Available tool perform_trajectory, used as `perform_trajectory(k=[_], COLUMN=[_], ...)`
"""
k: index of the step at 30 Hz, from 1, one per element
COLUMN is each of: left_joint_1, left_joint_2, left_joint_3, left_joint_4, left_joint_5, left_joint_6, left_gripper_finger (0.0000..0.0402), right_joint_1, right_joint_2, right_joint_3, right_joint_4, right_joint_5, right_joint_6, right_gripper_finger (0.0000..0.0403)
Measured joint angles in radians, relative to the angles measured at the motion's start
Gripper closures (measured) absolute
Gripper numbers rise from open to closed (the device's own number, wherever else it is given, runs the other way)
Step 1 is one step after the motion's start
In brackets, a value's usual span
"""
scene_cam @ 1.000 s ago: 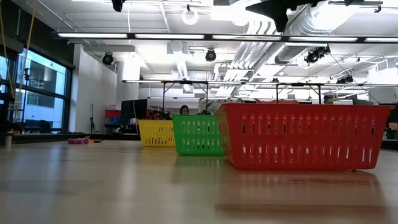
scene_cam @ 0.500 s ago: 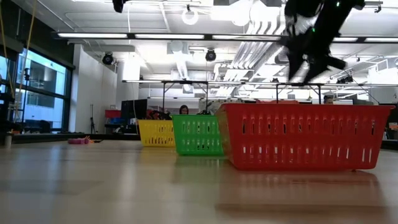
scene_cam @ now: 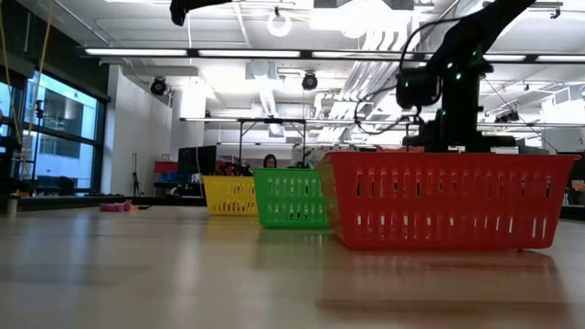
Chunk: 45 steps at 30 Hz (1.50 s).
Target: Sort Halloween decoration
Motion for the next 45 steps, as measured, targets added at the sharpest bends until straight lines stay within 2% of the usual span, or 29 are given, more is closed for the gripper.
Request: perform_trajectory(k=[9, 18, 23, 31, 33, 38, 45], left_joint_1=[0.000, 0.000, 0.000, 0.000, 0.000, 0.000, 0.000], left_joint_2=[0.000, 0.000, 0.000, -0.001, -0.001, -0.001, -0.001], left_joint_3=[0.000, 0.000, 0.000, 0.000, 0.000, 0.000, 0.000], left_joint_4=[-0.002, -0.002, -0.003, -0.003, -0.003, -0.015, -0.029], left_joint_5=[0.000, -0.001, -0.001, -0.001, -0.001, -0.001, -0.001], left_joint_6=[-0.007, -0.007, -0.007, -0.007, -0.007, -0.007, -0.007], left_gripper_finger=[0.0305, 0.0305, 0.0305, 0.0305, 0.0305, 0.0305, 0.0305], right_joint_1=[-0.003, -0.010, -0.010, 0.015, 0.023, 0.027, 0.026], right_joint_2=[0.103, 0.146, 0.149, 0.143, 0.135, 0.068, -0.146], right_joint_3=[0.000, 0.000, 0.000, 0.000, 0.000, -0.001, -0.001], right_joint_4=[0.031, 0.081, 0.082, 0.081, 0.080, 0.070, 0.114], right_joint_5=[-0.001, 0.006, 0.002, -0.001, -0.001, -0.028, -0.025], right_joint_6=[0.056, 0.087, 0.087, 0.061, 0.040, 0.025, -0.040], right_gripper_finger=[0.0217, 0.0228, 0.0276, 0.0383, 0.0396, 0.0400, 0.0402])
